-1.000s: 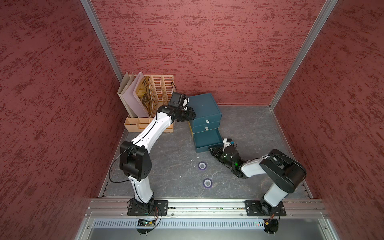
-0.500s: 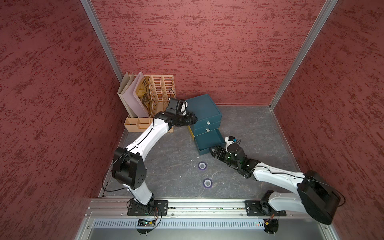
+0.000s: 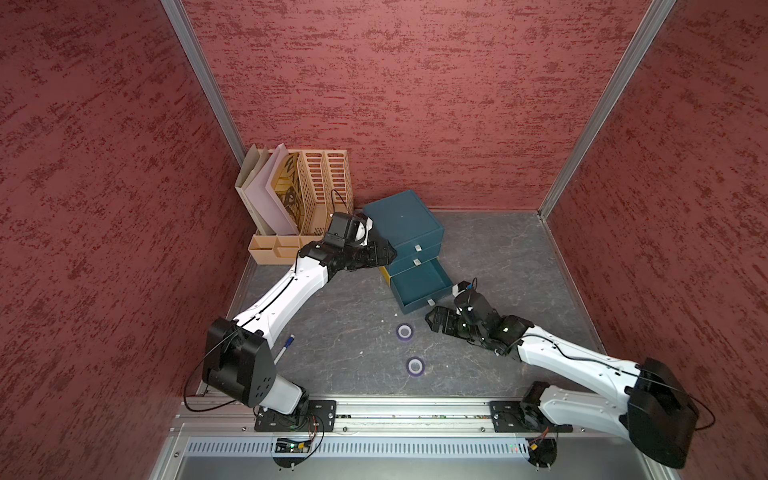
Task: Place the transparent tape into the drawer according to color
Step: Pick up the tape at the center of the board.
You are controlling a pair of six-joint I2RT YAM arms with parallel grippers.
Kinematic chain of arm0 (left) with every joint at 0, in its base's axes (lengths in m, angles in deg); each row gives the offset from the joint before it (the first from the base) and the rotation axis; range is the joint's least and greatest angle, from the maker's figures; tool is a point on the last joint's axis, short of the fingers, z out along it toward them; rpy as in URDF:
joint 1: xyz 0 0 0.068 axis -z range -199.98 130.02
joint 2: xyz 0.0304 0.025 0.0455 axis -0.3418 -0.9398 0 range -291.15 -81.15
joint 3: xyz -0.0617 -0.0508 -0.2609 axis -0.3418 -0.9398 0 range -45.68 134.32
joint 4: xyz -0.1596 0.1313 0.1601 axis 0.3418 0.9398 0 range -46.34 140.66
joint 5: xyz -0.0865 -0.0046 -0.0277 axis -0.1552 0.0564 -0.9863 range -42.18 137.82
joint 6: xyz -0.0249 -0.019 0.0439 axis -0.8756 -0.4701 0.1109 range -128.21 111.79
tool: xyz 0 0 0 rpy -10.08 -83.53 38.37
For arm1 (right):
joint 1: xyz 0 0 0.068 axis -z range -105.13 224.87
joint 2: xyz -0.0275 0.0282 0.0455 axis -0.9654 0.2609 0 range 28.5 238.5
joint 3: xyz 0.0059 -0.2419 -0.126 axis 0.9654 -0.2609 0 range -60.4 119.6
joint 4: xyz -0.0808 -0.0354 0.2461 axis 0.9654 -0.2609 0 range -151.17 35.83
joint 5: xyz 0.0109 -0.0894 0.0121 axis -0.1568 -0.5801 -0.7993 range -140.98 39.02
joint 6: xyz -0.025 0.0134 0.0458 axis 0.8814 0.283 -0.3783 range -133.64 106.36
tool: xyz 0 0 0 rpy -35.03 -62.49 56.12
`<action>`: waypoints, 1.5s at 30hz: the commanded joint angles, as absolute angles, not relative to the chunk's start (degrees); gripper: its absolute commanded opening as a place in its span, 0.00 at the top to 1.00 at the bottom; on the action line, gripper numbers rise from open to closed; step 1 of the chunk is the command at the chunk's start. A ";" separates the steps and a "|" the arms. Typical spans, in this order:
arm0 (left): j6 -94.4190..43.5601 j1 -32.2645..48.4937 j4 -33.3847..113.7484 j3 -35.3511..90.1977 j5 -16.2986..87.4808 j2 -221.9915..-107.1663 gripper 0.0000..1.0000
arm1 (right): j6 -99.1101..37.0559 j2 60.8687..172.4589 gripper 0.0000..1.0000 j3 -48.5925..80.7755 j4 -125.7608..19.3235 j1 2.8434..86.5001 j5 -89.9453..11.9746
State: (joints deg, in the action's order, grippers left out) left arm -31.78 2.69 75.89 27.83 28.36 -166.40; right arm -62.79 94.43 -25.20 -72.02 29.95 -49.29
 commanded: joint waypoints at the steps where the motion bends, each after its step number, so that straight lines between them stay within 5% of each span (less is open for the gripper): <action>1: -31.52 2.71 74.29 27.68 27.44 -163.46 0.00 | -59.62 94.10 0.01 -23.53 -77.79 28.39 -47.77; 13: -35.34 5.31 77.38 15.05 26.11 -156.33 0.00 | -48.71 106.56 0.02 -11.09 -93.40 18.60 -49.57; 26: -36.80 6.69 78.63 6.45 26.61 -154.71 0.00 | -46.69 116.97 0.31 -5.27 -97.44 11.76 -50.80; 45: -36.25 7.26 79.87 5.96 28.13 -156.99 0.00 | -46.51 125.48 0.54 -1.52 -97.16 9.13 -51.90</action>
